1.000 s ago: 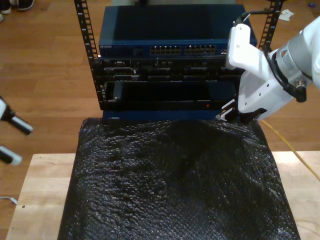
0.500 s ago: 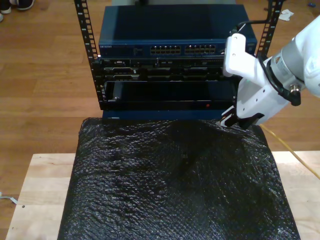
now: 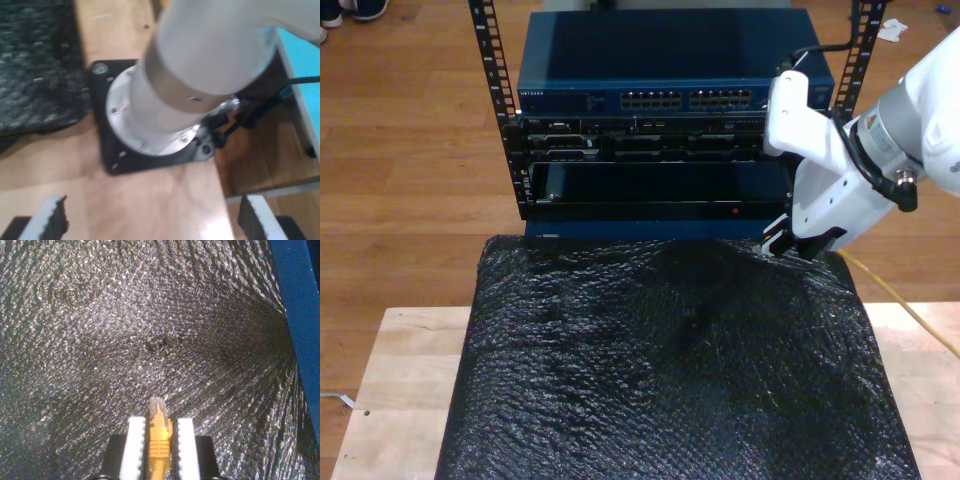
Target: Grab the cable and plug it in
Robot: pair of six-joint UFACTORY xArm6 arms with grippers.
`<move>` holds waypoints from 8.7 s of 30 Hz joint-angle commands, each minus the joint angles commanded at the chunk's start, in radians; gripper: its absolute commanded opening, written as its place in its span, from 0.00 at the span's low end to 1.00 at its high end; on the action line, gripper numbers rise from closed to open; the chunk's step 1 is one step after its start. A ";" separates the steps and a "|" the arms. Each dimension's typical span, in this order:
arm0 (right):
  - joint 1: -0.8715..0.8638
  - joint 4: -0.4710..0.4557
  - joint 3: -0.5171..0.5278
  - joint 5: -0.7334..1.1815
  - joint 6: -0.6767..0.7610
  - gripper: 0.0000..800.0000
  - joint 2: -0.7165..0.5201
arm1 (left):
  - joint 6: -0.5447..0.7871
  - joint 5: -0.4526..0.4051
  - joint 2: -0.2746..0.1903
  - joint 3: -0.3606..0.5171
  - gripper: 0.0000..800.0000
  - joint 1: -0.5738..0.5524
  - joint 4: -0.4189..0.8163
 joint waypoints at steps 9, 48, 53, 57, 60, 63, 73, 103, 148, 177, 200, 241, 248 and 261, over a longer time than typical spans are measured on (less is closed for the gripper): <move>-0.002 -0.014 0.000 0.002 0.000 0.00 -0.002 | 0.114 -0.140 -0.003 0.158 1.00 0.147 0.063; -0.002 -0.029 0.003 0.005 0.000 0.00 -0.002 | 0.379 -0.595 -0.095 0.453 1.00 0.365 0.095; 0.000 -0.052 0.000 0.002 0.000 0.00 0.000 | 0.379 -0.663 -0.094 0.493 1.00 0.367 0.094; 0.002 -0.054 0.000 -0.002 -0.002 0.00 0.000 | 0.379 -0.692 -0.089 0.512 1.00 0.367 0.094; 0.003 -0.054 -0.002 -0.028 -0.005 0.00 0.000 | 0.379 -0.717 -0.084 0.525 1.00 0.367 0.094; 0.003 -0.054 -0.002 -0.087 -0.008 0.00 0.000 | 0.379 -0.718 -0.084 0.525 1.00 0.368 0.094; 0.006 -0.075 -0.012 -0.164 -0.003 0.00 0.041 | 0.379 -0.717 -0.078 0.523 1.00 0.368 0.094; 0.124 -0.230 0.144 -0.905 -0.009 0.00 0.222 | 0.379 -0.717 -0.078 0.523 1.00 0.368 0.094; 0.163 -0.310 0.204 -1.364 -0.063 0.00 0.287 | 0.379 -0.715 -0.078 0.523 1.00 0.368 0.094; 0.155 -0.373 0.095 -1.777 -0.069 0.00 0.499 | 0.379 -0.717 -0.078 0.523 1.00 0.368 0.094; 0.117 -0.371 0.107 -1.979 -0.063 0.00 0.565 | 0.379 -0.715 -0.078 0.523 1.00 0.368 0.094; 0.219 -0.106 -0.081 -2.351 -0.195 0.00 0.902 | 0.379 -0.717 -0.078 0.523 1.00 0.368 0.094; 0.250 -0.029 -0.100 -2.368 -0.226 0.00 0.928 | 0.379 -0.717 -0.078 0.523 1.00 0.368 0.094; 0.258 0.018 -0.160 -2.398 -0.256 0.00 0.977 | 0.379 -0.717 -0.078 0.523 1.00 0.368 0.094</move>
